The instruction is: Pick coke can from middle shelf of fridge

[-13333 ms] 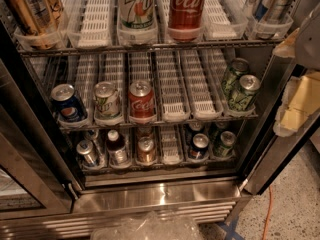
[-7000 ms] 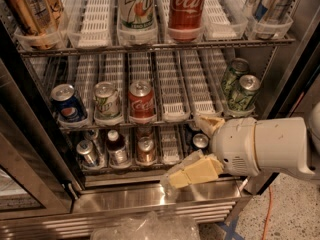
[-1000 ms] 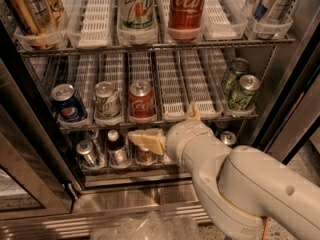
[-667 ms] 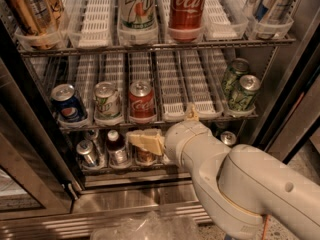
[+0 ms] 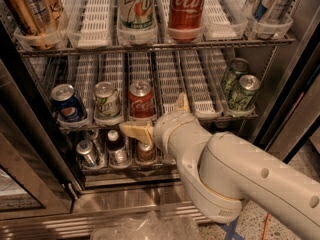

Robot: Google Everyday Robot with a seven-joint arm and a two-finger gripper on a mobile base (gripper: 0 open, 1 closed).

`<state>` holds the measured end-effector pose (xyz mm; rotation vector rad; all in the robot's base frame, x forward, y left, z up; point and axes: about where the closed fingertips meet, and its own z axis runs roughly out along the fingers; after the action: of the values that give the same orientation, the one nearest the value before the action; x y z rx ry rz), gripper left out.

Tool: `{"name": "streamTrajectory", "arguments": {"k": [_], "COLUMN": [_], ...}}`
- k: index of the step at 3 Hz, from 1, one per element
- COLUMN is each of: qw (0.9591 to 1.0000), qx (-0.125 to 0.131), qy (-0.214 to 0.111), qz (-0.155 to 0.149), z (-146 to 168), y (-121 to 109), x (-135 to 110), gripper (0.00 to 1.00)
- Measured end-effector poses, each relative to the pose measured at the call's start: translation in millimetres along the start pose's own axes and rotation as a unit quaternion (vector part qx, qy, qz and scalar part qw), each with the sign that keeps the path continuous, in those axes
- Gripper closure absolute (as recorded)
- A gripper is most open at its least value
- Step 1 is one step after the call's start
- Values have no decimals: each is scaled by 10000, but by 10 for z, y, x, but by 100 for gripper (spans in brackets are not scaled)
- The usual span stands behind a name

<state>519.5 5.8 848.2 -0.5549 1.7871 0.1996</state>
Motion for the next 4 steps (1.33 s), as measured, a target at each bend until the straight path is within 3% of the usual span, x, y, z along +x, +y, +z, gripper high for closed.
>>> {"name": "streamTrajectory", "arguments": {"k": [1,2,3,4], "qw": [10000,10000,10000,9998], "qx": [8,7,9,-206], "qy": [-10,-8,-10,56], "qz": [-3,-8,-6,25], "z": [88,92,94,224], "y": [19,23,19,134], "x": [-31,-32,-37,-32], "gripper": [0,18,16,11]}}
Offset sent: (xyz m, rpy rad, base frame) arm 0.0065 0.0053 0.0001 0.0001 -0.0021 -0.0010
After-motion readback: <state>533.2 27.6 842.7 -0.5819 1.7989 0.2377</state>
